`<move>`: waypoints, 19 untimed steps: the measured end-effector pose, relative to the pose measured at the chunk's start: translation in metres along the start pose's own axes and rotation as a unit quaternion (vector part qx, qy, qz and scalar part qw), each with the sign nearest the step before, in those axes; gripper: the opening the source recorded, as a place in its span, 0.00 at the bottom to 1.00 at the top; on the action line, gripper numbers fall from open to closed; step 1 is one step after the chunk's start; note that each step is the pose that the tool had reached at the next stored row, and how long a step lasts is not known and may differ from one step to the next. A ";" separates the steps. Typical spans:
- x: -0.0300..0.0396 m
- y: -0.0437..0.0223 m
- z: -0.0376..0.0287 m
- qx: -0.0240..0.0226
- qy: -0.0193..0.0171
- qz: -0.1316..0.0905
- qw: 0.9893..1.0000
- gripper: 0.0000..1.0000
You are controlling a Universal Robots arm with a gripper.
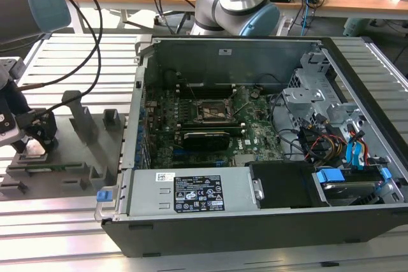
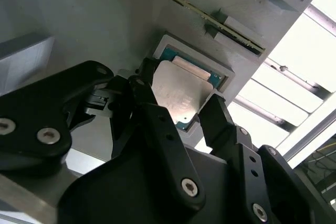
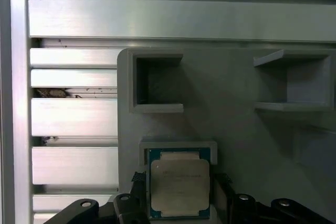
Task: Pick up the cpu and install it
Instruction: 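Pick up the cpu and move it towards the insertion slot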
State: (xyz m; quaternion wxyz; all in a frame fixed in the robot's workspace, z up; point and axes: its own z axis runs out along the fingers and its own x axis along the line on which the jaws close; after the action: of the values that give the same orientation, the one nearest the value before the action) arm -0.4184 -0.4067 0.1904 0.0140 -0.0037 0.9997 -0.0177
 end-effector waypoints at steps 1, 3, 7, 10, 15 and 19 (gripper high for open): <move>0.0000 0.0001 0.0005 0.000 0.000 0.000 1.000 0.62; 0.0000 0.0001 0.0014 0.000 0.000 0.000 1.000 0.62; 0.0000 0.0001 0.0015 0.000 0.000 0.000 1.000 0.60; -0.0001 -0.0001 0.0016 0.000 0.000 0.000 1.000 0.54; 0.0000 -0.0007 0.0016 0.000 0.000 0.000 1.000 0.54; 0.0000 -0.0008 0.0015 0.000 0.000 0.000 1.000 0.54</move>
State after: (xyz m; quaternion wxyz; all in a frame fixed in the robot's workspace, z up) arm -0.4183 -0.4075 0.1889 0.0140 -0.0037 0.9997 -0.0177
